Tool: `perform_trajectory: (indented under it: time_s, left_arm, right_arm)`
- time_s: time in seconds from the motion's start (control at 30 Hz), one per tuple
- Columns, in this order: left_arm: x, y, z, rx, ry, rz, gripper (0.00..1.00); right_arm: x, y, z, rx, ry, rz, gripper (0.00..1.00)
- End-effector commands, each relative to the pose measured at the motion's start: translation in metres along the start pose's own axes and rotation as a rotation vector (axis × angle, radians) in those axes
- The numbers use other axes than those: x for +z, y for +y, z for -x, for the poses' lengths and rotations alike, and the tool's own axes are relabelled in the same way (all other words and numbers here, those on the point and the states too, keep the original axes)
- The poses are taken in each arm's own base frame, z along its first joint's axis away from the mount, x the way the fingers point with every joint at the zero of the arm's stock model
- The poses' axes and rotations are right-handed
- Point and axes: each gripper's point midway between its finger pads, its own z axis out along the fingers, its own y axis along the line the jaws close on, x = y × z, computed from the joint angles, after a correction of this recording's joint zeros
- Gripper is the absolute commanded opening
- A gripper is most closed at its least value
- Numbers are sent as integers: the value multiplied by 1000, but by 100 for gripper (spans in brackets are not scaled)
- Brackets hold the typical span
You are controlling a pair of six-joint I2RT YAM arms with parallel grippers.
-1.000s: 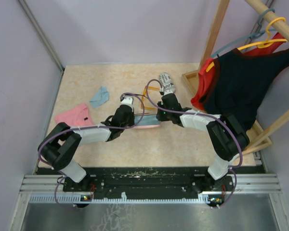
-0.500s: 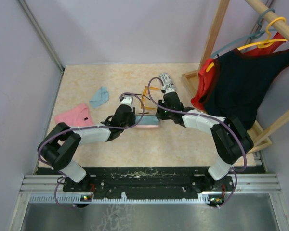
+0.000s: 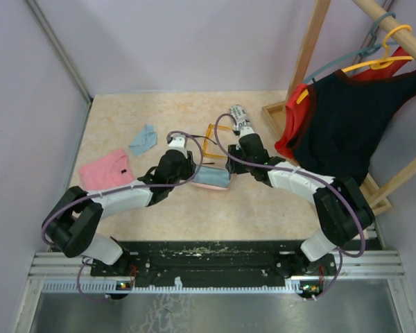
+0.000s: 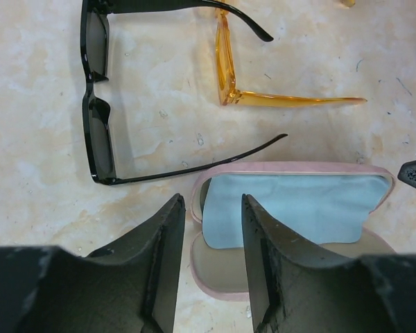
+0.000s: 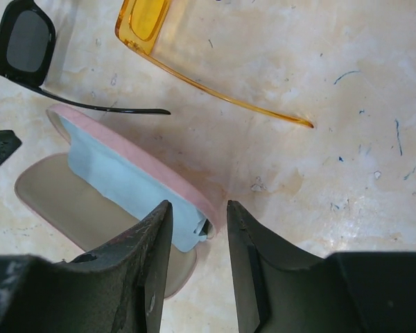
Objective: Organize the sunglasses
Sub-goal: Place the glasses cleaning cloth in the sunglasses case, then adjust the sunglasses case at the center of the board.
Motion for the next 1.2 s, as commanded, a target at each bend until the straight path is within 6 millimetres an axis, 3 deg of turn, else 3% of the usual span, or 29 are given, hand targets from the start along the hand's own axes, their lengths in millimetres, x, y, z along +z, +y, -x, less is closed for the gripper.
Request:
perform_trajectory:
  time_s: [0.0,0.43,0.7,1.03,1.17]
  left_arm:
    - [-14,1,9,-34,-19,-14,46]
    - [-63,26,25,-116,-70,45,49]
    - [-87,40,27,-124,-90,72,50]
    - [-97,45,26,-133,-97,78,51]
    - [-97,45,26,-134,-97,76,51]
  right_arm:
    - [-11,3,25,-131,-62,30,39]
    - [5,42,46,-490,-10,267,48]
    - [36,47,27,-559,177,351,48]
    - [45,47,16,-543,238,370,42]
    - [46,45,12,-529,247,361,34]
